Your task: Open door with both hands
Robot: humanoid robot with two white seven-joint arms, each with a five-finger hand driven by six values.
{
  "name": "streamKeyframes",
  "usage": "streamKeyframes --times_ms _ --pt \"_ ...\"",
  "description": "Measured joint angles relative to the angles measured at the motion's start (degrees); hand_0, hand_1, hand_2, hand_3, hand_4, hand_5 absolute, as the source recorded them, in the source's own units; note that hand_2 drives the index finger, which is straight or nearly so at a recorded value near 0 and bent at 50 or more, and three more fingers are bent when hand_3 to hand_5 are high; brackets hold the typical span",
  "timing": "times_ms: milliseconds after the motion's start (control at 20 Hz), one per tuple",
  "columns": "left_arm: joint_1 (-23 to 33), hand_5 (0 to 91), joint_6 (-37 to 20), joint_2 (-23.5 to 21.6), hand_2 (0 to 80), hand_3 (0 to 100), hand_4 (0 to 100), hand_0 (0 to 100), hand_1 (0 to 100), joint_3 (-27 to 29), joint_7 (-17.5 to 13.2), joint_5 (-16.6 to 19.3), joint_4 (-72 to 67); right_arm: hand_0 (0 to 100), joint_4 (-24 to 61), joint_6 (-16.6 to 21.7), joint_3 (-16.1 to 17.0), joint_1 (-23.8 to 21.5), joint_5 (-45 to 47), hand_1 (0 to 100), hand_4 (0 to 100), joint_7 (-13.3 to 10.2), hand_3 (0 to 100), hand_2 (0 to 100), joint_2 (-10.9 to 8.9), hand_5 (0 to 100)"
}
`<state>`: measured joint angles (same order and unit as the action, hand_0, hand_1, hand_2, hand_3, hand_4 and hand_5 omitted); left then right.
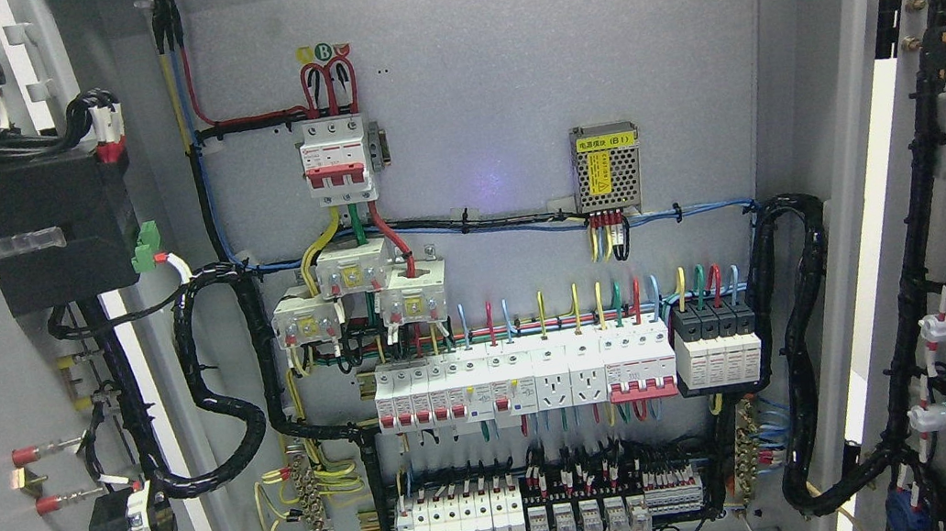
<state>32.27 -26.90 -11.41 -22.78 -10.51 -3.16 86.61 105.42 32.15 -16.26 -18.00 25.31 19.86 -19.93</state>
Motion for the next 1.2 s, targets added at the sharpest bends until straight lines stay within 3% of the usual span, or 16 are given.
streamKeyframes --times_ms 500,1201 --pt "-0.1 0.0 -5.2 -5.1 0.0 0 4 0 0 1.3 1.6 -5.8 12.1 0 6.1 0.1 4.6 -1.2 0.5 0 0 -1.0 0 0 -2.08 0" --pt "-6.0 0.0 -14.2 -10.5 0.0 0 4 0 0 4.0 1.9 -8.4 20.6 0 11.9 0.6 9.7 0.9 1.7 0 0 -3.0 0 0 -2.43 0"
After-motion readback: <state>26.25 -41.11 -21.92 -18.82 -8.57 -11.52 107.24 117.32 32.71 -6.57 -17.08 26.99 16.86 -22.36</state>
